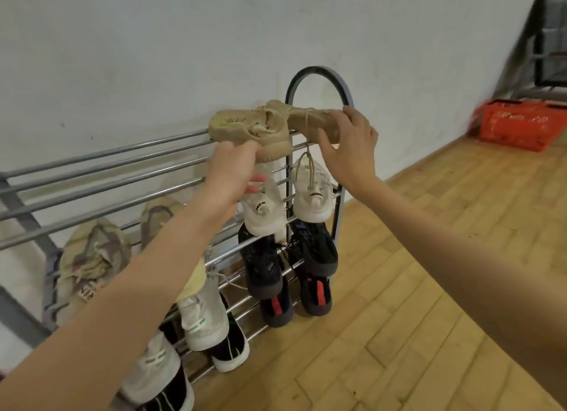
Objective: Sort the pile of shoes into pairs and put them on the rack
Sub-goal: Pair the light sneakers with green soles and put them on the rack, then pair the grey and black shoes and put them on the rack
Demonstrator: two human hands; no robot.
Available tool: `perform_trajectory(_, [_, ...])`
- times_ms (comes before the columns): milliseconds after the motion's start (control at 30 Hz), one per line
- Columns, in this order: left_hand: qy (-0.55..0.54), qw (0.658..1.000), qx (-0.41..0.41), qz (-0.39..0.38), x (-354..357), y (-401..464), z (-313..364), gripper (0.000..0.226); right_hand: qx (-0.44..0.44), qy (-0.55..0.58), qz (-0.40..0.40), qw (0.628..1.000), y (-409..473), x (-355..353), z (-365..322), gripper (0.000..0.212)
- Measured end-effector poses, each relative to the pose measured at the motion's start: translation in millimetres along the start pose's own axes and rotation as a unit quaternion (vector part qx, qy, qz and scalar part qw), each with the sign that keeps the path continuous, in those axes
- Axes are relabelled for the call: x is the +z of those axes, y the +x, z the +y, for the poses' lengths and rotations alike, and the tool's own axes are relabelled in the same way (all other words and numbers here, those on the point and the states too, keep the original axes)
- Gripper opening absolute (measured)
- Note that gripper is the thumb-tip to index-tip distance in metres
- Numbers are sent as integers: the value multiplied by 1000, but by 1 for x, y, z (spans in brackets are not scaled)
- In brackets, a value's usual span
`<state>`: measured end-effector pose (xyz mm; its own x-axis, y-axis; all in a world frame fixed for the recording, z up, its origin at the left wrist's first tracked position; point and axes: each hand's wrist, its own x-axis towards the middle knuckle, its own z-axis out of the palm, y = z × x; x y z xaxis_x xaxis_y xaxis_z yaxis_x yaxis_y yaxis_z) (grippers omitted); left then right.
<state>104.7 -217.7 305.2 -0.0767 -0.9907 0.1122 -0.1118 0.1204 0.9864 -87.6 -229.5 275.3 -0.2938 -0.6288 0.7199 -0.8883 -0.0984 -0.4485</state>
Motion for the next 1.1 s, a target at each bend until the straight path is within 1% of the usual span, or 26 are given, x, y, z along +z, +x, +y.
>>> perform_trajectory(67, [68, 995, 60, 47, 2, -9, -17, 36, -22, -7, 27, 999, -24, -10, 10, 43])
perform_trajectory(100, [113, 986, 102, 71, 4, -17, -26, 41, -25, -18, 23, 999, -37, -14, 16, 44])
perform_trajectory(167, [194, 953, 202, 112, 13, -37, -46, 42, -17, -42, -13, 999, -65, -22, 31, 47])
perform_trajectory(200, [221, 935, 249, 118, 19, -47, -57, 42, -9, -55, -37, 998, -80, -26, 41, 48])
perform_trajectory(233, [239, 923, 282, 105, 26, -58, -66, 41, 2, -67, -62, 996, -96, -30, 50, 50])
perform_trajectory(267, [252, 918, 296, 75, 35, -68, -76, 40, 17, -77, -90, 993, -114, -34, 61, 52])
perform_trajectory(333, [272, 919, 284, -18, 55, -81, -99, 38, 57, -98, -153, 982, -150, -45, 86, 55])
perform_trajectory(400, [290, 916, 245, -127, 80, -94, -118, 39, 104, -128, -209, 964, -187, -60, 115, 58])
perform_trajectory(433, [301, 907, 230, -182, 93, -100, -125, 40, 135, -140, -228, 954, -206, -69, 130, 59])
perform_trajectory(500, [331, 874, 227, -273, 121, -111, -136, 41, 212, -152, -255, 931, -245, -89, 160, 60])
perform_trajectory(600, [345, 835, 223, -365, 168, -127, -143, 43, 333, -153, -277, 888, -303, -125, 199, 58])
perform_trajectory(733, [329, 810, 191, -445, 231, -151, -157, 36, 448, -180, -301, 822, -383, -177, 235, 58])
perform_trajectory(833, [323, 795, 178, -482, 270, -171, -176, 32, 524, -225, -317, 758, -449, -214, 263, 61])
perform_trajectory(900, [324, 785, 164, -502, 291, -187, -189, 31, 575, -262, -296, 717, -487, -236, 282, 66])
perform_trajectory(933, [323, 780, 159, -513, 300, -195, -195, 31, 591, -284, -275, 703, -503, -247, 289, 67])
perform_trajectory(1000, [321, 765, 157, -536, 318, -211, -204, 32, 614, -326, -238, 678, -528, -265, 302, 71])
perform_trajectory(1100, [323, 745, 155, -563, 334, -232, -215, 31, 618, -383, -202, 656, -554, -286, 318, 90])
